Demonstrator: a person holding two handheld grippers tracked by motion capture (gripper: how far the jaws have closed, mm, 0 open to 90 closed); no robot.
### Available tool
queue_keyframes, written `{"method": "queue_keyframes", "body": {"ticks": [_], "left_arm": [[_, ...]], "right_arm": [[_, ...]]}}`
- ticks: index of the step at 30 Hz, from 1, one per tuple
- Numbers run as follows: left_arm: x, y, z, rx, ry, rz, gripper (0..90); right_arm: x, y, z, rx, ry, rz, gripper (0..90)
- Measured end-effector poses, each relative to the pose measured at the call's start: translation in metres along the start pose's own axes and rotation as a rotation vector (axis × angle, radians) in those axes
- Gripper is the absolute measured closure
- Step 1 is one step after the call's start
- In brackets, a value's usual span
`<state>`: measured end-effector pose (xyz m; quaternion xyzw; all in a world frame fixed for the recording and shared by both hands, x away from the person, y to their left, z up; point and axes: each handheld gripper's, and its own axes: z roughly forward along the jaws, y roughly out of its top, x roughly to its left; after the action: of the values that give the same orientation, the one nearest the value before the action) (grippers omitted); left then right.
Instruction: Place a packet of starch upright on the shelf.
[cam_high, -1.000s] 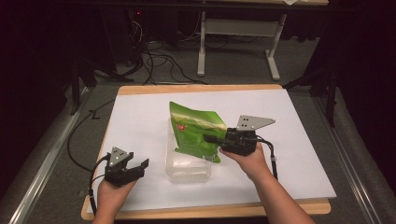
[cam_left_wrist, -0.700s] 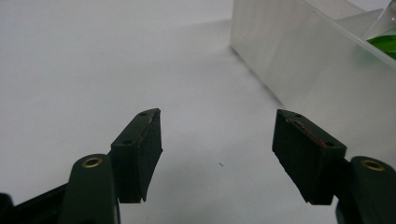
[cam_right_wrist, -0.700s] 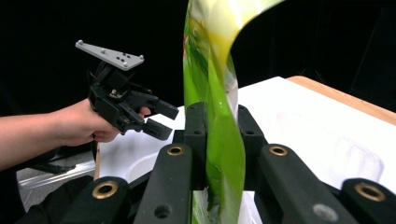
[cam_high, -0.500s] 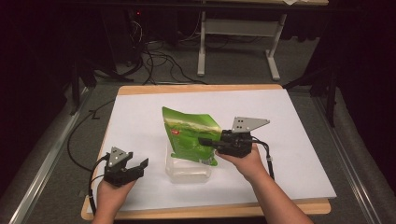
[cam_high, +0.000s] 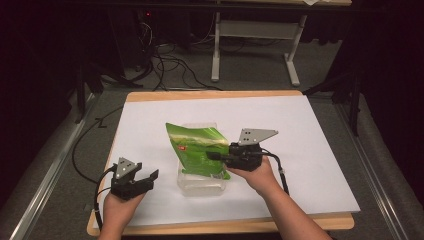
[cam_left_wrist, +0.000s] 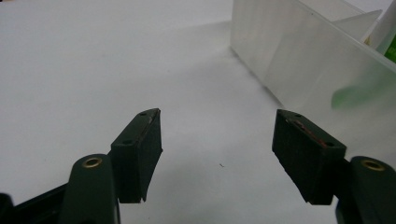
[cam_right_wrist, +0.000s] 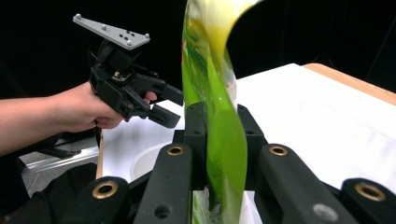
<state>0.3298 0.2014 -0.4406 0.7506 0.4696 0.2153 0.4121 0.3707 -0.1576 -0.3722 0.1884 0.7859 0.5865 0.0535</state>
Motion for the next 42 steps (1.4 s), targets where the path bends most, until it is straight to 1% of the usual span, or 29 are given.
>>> {"method": "queue_keyframes", "body": {"ticks": [2,4,10,12,16,18,20,22,25,26,28,33,37,42], "left_arm": [[0.000,0.000,0.000,-0.002,0.002,0.006,33.5],[0.000,0.000,0.000,0.002,-0.002,0.001,33.4],[0.000,0.000,0.000,0.000,0.000,0.001,33.5],[0.000,0.000,0.000,0.000,-0.001,0.000,33.5],[0.000,0.000,0.000,-0.001,-0.003,0.001,33.5],[0.000,0.000,-0.001,0.000,-0.003,0.003,33.5],[-0.001,0.000,0.000,-0.002,-0.005,0.001,33.4],[-0.002,0.000,0.000,0.000,-0.008,0.007,33.4],[-0.003,0.000,0.001,0.000,-0.009,0.008,33.4],[-0.003,0.000,0.001,-0.002,-0.004,0.013,33.4],[-0.003,0.000,0.001,-0.001,-0.009,0.004,33.3],[-0.004,0.001,0.001,-0.008,-0.013,-0.003,33.3],[-0.004,0.001,0.000,-0.009,-0.016,-0.002,33.3],[-0.005,0.001,0.001,-0.010,-0.027,-0.007,33.3]], "right_arm": [[0.001,0.000,0.002,-0.001,0.002,0.001,80.5],[0.002,0.000,0.004,-0.002,0.002,0.000,80.5],[0.003,-0.004,0.012,0.028,-0.011,-0.004,80.5],[0.002,-0.006,0.015,0.024,-0.013,0.005,80.4],[0.003,-0.006,0.017,0.027,-0.026,0.007,79.8],[0.004,-0.007,0.018,0.020,-0.029,0.008,78.2],[0.004,-0.006,0.018,0.001,-0.025,0.015,77.6],[0.005,-0.006,0.017,-0.003,-0.025,0.013,74.8],[0.005,-0.006,0.014,-0.008,-0.033,0.024,69.9],[0.004,-0.006,0.013,-0.012,-0.039,0.023,68.7],[0.005,-0.005,0.011,-0.011,-0.046,0.020,65.6],[0.008,-0.007,0.007,-0.001,-0.076,0.025,57.6],[0.011,-0.009,0.001,0.018,-0.108,0.015,51.9],[0.015,-0.013,-0.010,0.024,-0.134,0.020,48.7]]}}
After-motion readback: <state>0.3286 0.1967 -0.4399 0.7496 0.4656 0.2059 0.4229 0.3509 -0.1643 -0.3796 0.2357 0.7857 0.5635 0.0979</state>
